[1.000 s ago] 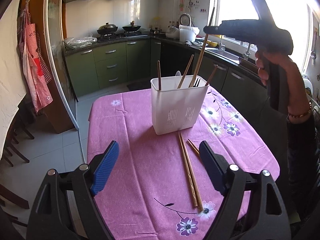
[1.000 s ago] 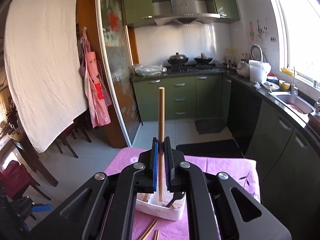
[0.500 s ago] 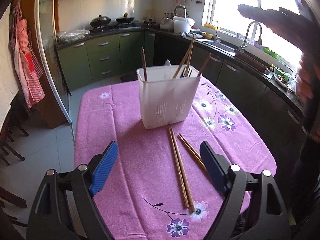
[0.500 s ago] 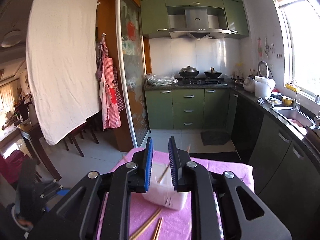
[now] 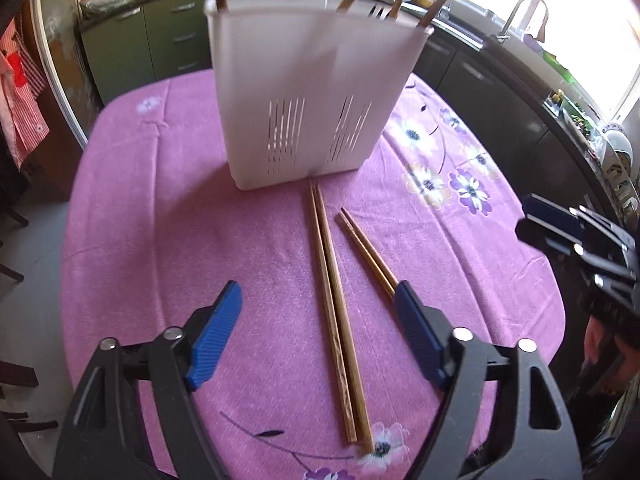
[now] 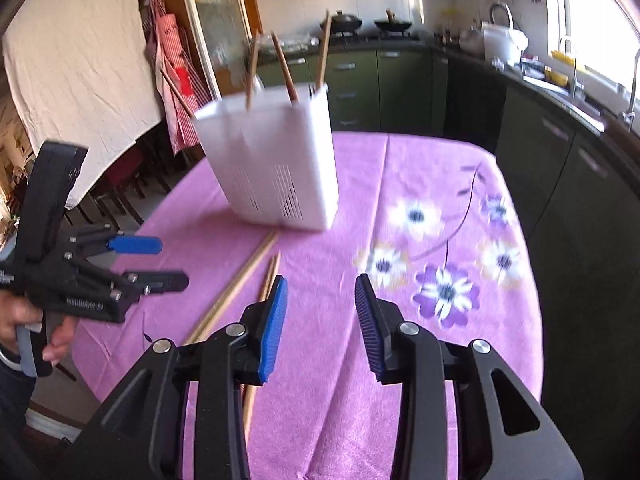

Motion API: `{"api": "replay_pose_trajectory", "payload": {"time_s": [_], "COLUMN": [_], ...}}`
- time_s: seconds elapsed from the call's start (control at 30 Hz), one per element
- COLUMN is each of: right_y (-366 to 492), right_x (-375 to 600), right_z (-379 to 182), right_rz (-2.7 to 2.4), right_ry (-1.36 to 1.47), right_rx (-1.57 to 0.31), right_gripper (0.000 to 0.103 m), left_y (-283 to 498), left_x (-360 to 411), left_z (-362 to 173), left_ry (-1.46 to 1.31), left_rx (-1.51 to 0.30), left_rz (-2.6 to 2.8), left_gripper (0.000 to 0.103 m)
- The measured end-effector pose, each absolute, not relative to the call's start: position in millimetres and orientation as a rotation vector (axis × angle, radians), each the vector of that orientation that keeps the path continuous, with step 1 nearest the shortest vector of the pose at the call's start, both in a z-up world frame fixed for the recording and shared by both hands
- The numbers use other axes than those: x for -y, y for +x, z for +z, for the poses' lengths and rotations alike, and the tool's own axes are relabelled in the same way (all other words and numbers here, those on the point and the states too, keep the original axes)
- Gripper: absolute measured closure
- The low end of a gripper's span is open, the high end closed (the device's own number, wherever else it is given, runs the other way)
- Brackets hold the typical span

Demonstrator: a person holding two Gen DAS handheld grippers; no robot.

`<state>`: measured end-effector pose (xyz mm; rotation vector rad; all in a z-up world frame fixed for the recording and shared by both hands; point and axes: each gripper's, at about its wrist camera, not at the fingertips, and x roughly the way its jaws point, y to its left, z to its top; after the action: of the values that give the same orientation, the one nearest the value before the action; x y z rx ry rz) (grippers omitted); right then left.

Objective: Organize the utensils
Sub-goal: 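Grasp and lift a wooden chopstick from the table with the left tool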

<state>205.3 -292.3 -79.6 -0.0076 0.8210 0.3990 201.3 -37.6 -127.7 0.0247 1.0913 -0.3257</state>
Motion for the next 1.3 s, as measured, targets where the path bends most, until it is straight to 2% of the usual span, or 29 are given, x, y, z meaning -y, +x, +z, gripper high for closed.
{"api": "replay_pose_trajectory", "payload": {"time_s": [0.1, 0.23, 0.37, 0.63, 0.7, 0.8, 1.07, 1.13, 1.2, 1.3], "right_y": [208.5, 211.3, 213.9, 216.0, 216.0, 215.6, 216.4, 216.6, 216.7, 216.5], "right_x": [298.4, 300.2, 301.8, 304.7, 305.3, 305.6, 305.0, 305.6, 306.9, 309.2], "right_z": [-95.9, -105.0, -105.4, -104.3, -104.3, -105.0, -106.9, -107.2, -107.6, -108.0], "right_rz": [0.396, 0.396, 0.397, 0.404, 0.403, 0.404, 0.413, 0.415, 0.415, 0.413], "right_ry": [0.007, 0.017, 0.027, 0.042, 0.043, 0.044, 0.051, 0.052, 0.058, 0.063], "right_rx": [-0.854, -0.878, -0.884, -0.884, -0.885, -0.886, -0.89, -0.89, -0.89, -0.888], "right_gripper": [0.067, 0.067, 0.067, 0.067, 0.067, 0.063, 0.063, 0.063, 0.063, 0.063], "left_y": [217.2, 229.3, 235.4, 247.1, 249.5, 253.4, 263.0, 265.0, 267.0, 268.0], "left_x": [41.3, 44.7, 48.6, 59.6, 63.9, 73.8, 94.8, 97.5, 98.7, 95.1], "left_z": [-143.2, -155.3, -158.8, -168.9, -171.3, -174.9, -177.4, -178.7, -179.5, -179.8], "left_ry": [0.022, 0.014, 0.029, 0.065, 0.073, 0.094, 0.129, 0.142, 0.147, 0.133], "left_rx": [-1.139, -1.181, -1.198, -1.225, -1.23, -1.23, -1.224, -1.226, -1.229, -1.242], "left_rz": [-0.308, -0.303, -0.289, -0.266, -0.264, -0.258, -0.239, -0.233, -0.223, -0.226], "left_gripper": [0.049, 0.051, 0.062, 0.071, 0.078, 0.081, 0.081, 0.084, 0.092, 0.095]}}
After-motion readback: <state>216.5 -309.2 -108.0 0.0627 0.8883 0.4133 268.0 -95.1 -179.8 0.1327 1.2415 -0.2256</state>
